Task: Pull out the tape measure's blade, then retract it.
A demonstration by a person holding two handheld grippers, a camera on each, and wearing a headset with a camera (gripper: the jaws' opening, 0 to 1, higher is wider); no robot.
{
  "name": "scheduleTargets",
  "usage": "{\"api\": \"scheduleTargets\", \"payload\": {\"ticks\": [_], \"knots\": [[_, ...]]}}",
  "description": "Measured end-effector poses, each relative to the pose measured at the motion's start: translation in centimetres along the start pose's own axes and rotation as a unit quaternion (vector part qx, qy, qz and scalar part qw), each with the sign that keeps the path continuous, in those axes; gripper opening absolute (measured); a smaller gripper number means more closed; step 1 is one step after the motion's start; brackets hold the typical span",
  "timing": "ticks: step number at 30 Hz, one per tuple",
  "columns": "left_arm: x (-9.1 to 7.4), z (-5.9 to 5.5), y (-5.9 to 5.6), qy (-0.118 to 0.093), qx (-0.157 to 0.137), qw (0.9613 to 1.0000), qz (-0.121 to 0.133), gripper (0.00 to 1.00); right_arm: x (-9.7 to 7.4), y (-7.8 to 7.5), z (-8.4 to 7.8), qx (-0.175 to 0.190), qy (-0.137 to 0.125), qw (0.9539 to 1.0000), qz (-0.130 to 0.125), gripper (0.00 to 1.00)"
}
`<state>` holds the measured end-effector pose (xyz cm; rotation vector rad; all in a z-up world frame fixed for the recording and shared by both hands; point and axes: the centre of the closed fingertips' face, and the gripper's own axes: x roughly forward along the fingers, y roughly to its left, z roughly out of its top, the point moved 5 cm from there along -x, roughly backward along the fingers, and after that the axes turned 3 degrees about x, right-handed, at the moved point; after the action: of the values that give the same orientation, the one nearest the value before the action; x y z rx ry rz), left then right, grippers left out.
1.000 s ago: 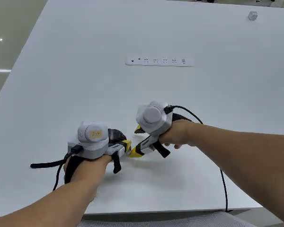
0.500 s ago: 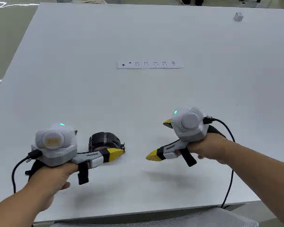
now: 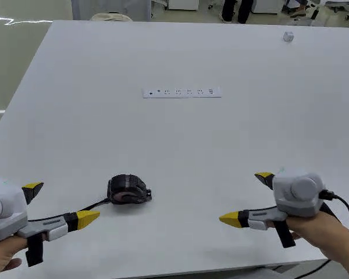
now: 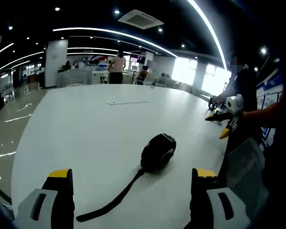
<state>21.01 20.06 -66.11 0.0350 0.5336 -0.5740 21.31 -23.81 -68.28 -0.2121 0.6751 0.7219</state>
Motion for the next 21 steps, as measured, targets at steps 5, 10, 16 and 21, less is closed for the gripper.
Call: {"api": "scheduleTargets", "payload": {"ticks": [5, 10, 16, 21], "knots": [[-1.7, -0.6, 0.0, 0.0, -0.01, 0.9997, -0.02, 1.0, -2.6, -0.2, -1.7, 0.009, 0.006, 0.9998, -0.015, 1.0], [-3.0, -0.7, 0.4, 0.0, -0.029, 0.9995, -0.013, 1.0, -4.8, -0.2, -3.7, 0.016, 0.009, 0.9993, -0.033, 1.0], [-3.9, -1.3, 0.1, 0.009, -0.006, 0.9999, -0.01, 1.0, -7.0, -0.8, -5.2, 0.041, 0.003, 0.9978, -0.052, 1.0], [-4.0, -1.9, 0.2, 0.012, -0.012, 0.9998, -0.01, 1.0, -7.0, -0.7, -5.3, 0.041, 0.007, 0.9978, -0.051, 1.0]]}}
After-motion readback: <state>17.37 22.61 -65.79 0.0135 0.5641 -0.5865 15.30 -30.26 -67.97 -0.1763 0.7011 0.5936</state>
